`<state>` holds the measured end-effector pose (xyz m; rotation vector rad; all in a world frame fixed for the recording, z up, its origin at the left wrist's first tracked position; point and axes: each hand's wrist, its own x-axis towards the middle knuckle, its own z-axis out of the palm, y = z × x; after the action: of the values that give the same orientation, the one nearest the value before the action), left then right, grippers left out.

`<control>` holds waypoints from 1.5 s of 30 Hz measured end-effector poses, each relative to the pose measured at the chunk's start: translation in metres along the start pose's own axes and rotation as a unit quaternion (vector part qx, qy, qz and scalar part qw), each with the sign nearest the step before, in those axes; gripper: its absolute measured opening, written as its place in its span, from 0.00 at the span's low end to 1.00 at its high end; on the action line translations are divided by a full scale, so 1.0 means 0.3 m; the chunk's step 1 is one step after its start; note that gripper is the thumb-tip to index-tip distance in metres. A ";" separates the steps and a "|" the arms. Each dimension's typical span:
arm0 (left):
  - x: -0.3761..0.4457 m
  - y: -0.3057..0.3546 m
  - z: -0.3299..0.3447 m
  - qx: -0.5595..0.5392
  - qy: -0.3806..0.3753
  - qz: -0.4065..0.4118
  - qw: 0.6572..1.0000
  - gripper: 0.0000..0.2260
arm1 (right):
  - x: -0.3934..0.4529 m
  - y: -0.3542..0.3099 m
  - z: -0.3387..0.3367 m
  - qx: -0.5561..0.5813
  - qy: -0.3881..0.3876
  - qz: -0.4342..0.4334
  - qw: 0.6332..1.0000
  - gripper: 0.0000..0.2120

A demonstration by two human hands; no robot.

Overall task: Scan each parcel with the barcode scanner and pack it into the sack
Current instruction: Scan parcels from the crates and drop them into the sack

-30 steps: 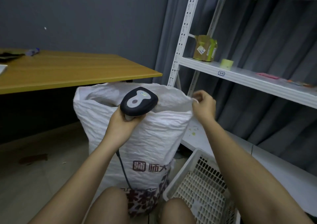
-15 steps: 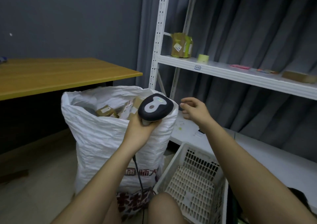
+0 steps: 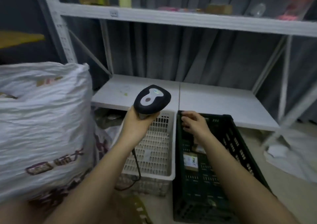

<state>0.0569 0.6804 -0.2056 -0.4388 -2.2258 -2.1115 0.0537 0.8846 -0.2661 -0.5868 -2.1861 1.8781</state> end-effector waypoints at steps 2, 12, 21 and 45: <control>-0.007 -0.087 0.090 -0.009 -0.023 -0.031 0.999 0.17 | 0.020 0.160 -0.102 -0.029 0.033 0.041 0.998 0.08; -0.067 -0.553 0.360 0.018 -0.108 -0.223 0.969 0.22 | 0.125 0.742 -0.306 -0.183 0.055 0.203 0.960 0.06; 0.066 -0.808 0.442 0.067 -0.091 -0.297 0.948 0.19 | 0.339 1.049 -0.158 -0.186 -0.031 0.326 0.926 0.17; 0.129 -0.851 0.404 0.030 -0.030 -0.343 0.938 0.16 | 0.465 1.131 -0.091 0.031 0.196 0.261 0.945 0.21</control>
<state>-0.0199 0.7984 -0.4537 0.3465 -2.7582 -2.3003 -0.0045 1.0066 -0.6083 -1.5024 -1.8176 1.8267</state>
